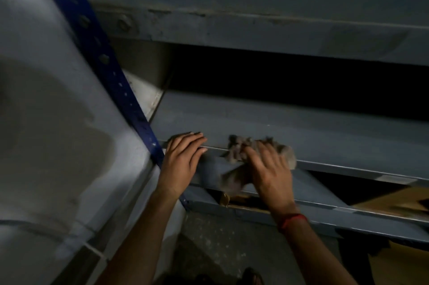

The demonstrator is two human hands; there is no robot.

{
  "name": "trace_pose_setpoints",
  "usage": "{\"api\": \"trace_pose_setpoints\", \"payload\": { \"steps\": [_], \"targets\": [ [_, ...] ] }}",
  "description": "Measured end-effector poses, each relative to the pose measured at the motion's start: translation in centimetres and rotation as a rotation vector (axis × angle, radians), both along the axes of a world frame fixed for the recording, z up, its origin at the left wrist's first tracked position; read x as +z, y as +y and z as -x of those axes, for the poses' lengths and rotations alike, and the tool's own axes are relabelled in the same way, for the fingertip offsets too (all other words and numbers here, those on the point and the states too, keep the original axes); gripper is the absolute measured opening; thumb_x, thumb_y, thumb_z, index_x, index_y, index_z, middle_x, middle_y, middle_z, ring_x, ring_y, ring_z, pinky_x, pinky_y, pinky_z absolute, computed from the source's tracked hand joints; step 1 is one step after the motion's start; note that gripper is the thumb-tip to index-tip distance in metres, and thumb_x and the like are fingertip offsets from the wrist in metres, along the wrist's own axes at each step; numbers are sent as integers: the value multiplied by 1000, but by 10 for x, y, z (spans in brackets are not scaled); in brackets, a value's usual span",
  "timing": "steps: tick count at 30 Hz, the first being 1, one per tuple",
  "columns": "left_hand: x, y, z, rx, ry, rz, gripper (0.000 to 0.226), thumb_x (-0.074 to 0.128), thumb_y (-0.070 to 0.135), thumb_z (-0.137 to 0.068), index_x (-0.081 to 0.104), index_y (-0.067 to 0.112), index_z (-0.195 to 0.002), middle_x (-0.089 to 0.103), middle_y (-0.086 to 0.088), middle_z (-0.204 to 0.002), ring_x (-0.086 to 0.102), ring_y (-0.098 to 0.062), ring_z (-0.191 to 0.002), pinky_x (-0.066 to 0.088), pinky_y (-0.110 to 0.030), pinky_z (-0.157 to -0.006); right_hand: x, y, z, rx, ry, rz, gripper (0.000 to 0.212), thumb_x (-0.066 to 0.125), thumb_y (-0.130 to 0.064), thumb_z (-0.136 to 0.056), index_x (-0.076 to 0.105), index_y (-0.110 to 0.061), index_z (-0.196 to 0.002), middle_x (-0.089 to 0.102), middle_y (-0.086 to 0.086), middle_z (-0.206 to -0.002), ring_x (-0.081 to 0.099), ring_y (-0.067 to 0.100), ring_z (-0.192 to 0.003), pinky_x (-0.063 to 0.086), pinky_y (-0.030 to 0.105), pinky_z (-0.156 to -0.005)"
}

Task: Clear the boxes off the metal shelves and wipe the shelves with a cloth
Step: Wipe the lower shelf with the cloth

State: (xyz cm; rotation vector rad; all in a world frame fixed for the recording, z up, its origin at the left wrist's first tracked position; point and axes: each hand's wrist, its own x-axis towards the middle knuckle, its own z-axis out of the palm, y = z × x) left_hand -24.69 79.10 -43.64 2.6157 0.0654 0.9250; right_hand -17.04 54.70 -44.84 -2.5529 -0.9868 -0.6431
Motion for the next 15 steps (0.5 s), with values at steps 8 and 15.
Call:
{"api": "trace_pose_setpoints", "payload": {
  "steps": [8, 15],
  "targets": [
    [11, 16, 40, 275, -199, 243, 22, 71, 12, -93, 71, 3, -113, 65, -12, -119, 61, -26, -113, 47, -36, -101, -9, 23, 12, -121, 90, -229, 41, 52, -13, -91, 50, -17, -132, 57, 21, -137, 46, 35, -131, 46, 58, -100],
    [24, 25, 49, 376, -206, 736, 46, 50, 13, -103, 42, 1, -147, 50, -2, -143, 47, 12, -127, 38, -8, -101, 10, 142, 25, 364, -64, -34, 49, 62, -9, -86, 60, -18, -134, 55, 12, -143, 41, 27, -138, 14, 39, -120]
  ]
}}
